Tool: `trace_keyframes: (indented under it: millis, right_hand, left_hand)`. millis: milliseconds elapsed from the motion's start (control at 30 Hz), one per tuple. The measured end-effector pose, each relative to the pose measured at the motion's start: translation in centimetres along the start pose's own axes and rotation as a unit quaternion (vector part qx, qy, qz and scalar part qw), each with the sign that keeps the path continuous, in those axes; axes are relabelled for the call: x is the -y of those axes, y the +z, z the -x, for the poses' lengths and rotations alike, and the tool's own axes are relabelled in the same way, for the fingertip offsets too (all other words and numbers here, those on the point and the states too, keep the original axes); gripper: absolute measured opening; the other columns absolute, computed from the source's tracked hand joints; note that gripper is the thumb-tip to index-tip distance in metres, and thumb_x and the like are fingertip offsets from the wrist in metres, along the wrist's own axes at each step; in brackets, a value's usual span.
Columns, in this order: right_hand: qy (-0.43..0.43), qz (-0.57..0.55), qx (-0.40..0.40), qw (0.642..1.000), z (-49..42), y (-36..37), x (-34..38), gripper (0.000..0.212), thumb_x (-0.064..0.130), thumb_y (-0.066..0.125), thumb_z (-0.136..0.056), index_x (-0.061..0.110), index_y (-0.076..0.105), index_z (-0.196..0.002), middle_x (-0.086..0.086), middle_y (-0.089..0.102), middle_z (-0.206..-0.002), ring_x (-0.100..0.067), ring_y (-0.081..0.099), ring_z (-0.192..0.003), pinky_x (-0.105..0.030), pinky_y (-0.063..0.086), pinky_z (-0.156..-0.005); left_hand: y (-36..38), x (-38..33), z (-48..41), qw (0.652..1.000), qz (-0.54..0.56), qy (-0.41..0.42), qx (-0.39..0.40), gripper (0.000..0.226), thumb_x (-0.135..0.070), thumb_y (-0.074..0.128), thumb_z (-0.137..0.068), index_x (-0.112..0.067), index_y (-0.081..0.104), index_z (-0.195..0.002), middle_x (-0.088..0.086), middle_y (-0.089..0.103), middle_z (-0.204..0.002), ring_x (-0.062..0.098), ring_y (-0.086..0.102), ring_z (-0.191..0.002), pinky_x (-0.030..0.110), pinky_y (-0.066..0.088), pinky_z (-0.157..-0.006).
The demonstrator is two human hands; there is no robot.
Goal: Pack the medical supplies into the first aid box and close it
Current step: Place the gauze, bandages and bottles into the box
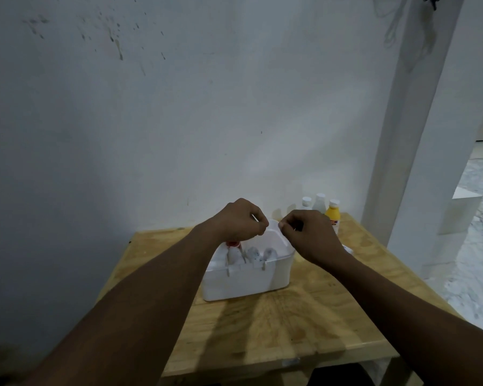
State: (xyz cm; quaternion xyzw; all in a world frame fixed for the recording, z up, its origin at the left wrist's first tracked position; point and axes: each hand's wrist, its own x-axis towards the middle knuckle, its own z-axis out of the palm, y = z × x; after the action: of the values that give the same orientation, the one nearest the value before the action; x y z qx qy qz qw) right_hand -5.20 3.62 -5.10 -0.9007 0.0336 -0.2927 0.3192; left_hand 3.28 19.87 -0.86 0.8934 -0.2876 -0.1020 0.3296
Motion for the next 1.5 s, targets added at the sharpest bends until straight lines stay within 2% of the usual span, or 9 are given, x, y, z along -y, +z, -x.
trace_keyframes:
  millis: [133, 367, 567, 733, 833, 1000, 1100, 1200, 1500]
  right_hand:
    - [0.043, 0.007, -0.015, 0.999, -0.5, -2.1, -1.9, 0.011, 0.020, 0.064, -0.086, 0.016, 0.073, -0.078, 0.010, 0.068, -0.071, 0.000, 0.059, -0.065, -0.010, 0.038, -0.059]
    - [0.117, 0.061, 0.006, 0.991, -1.0, -4.7, -6.9, 0.013, 0.022, 0.064, -0.084, 0.011, 0.072, -0.081, -0.003, 0.072, -0.080, -0.017, 0.065, -0.076, -0.028, 0.049, -0.066]
    - [0.173, 0.154, 0.089, 0.969, -0.9, -4.2, -12.0, 0.038, 0.056, 0.064, -0.082, 0.025, 0.065, -0.103, 0.004, 0.061, -0.095, -0.019, 0.060, -0.092, -0.033, 0.050, -0.078]
    - [0.181, 0.226, 0.139, 0.947, 0.1, -2.7, -15.3, 0.040, 0.037, 0.064, -0.081, 0.031, 0.054, -0.119, 0.000, 0.058, -0.106, -0.021, 0.055, -0.095, -0.037, 0.052, -0.080]
    - [0.145, 0.264, 0.113, 0.947, 0.6, -2.1, -16.2, 0.034, 0.035, 0.059, -0.085, 0.033, 0.049, -0.118, 0.004, 0.060, -0.103, -0.016, 0.052, -0.087, -0.032, 0.048, -0.072]
    - [0.103, 0.241, 0.086, 0.961, 1.0, -2.2, -16.5, 0.025, 0.035, 0.055, -0.089, 0.033, 0.050, -0.114, 0.007, 0.063, -0.103, -0.014, 0.054, -0.086, -0.030, 0.042, -0.068]
    - [0.102, 0.174, 0.063, 0.977, 0.9, -2.3, -16.3, 0.024, 0.036, 0.060, -0.086, 0.032, 0.055, -0.110, 0.008, 0.064, -0.099, -0.012, 0.057, -0.082, -0.026, 0.047, -0.066]
    - [0.082, 0.104, 0.006, 0.991, 0.3, -2.7, -15.2, 0.021, 0.028, 0.068, -0.084, 0.021, 0.064, -0.103, 0.006, 0.059, -0.087, -0.015, 0.058, -0.078, -0.016, 0.037, -0.058]
    - [0.009, 0.017, -0.135, 0.991, -3.1, -5.0, -6.3, 0.018, 0.022, 0.064, -0.084, 0.017, 0.063, -0.101, 0.002, 0.063, -0.088, -0.012, 0.057, -0.074, -0.023, 0.043, -0.061]
  left_hand:
    - [1.3, -2.0, -1.5, 0.999, -0.007, 0.040, -0.030, 0.019, -0.017, 0.066, -0.090, -0.018, 0.078, -0.104, -0.006, 0.071, -0.092, 0.012, 0.066, -0.091, 0.023, 0.050, -0.075]
    - [5.0, -4.7, -5.3, 0.997, -0.039, 0.070, -0.021, 0.031, -0.021, 0.066, -0.086, -0.017, 0.071, -0.116, 0.003, 0.069, -0.117, 0.019, 0.065, -0.107, 0.030, 0.053, -0.090]
    - [7.6, -4.9, -9.8, 0.977, -0.201, 0.073, -0.007, 0.066, -0.034, 0.064, -0.078, -0.026, 0.045, -0.141, 0.005, 0.047, -0.142, 0.031, 0.047, -0.126, 0.045, 0.047, -0.100]
    - [8.5, -4.8, -12.4, 0.962, -0.254, 0.096, 0.023, 0.078, -0.025, 0.059, -0.093, -0.024, 0.019, -0.159, 0.001, 0.008, -0.169, 0.032, 0.020, -0.149, 0.047, 0.033, -0.117]
    - [9.1, -5.0, -13.9, 0.959, -0.261, 0.105, 0.027, 0.072, -0.025, 0.061, -0.093, -0.023, 0.027, -0.157, 0.003, 0.026, -0.164, 0.031, 0.036, -0.143, 0.048, 0.041, -0.111]
    - [9.8, -5.6, -15.2, 0.957, -0.255, 0.128, -0.061, 0.041, -0.016, 0.062, -0.092, -0.019, 0.048, -0.131, 0.008, 0.055, -0.127, 0.030, 0.059, -0.105, 0.038, 0.049, -0.079]
    - [9.9, -5.7, -15.1, 0.958, -0.235, 0.138, -0.091, 0.028, -0.014, 0.063, -0.092, -0.016, 0.053, -0.118, 0.010, 0.057, -0.116, 0.031, 0.059, -0.100, 0.038, 0.048, -0.078]
    - [9.4, -5.3, -14.3, 0.963, -0.195, 0.150, -0.110, 0.030, -0.018, 0.063, -0.091, -0.015, 0.054, -0.120, 0.010, 0.058, -0.115, 0.030, 0.060, -0.102, 0.036, 0.049, -0.079]
    - [-0.2, -5.1, -9.4, 0.959, -0.108, 0.142, -0.221, 0.028, -0.029, 0.070, -0.080, -0.016, 0.074, -0.105, 0.003, 0.067, -0.102, 0.020, 0.061, -0.092, 0.027, 0.048, -0.079]
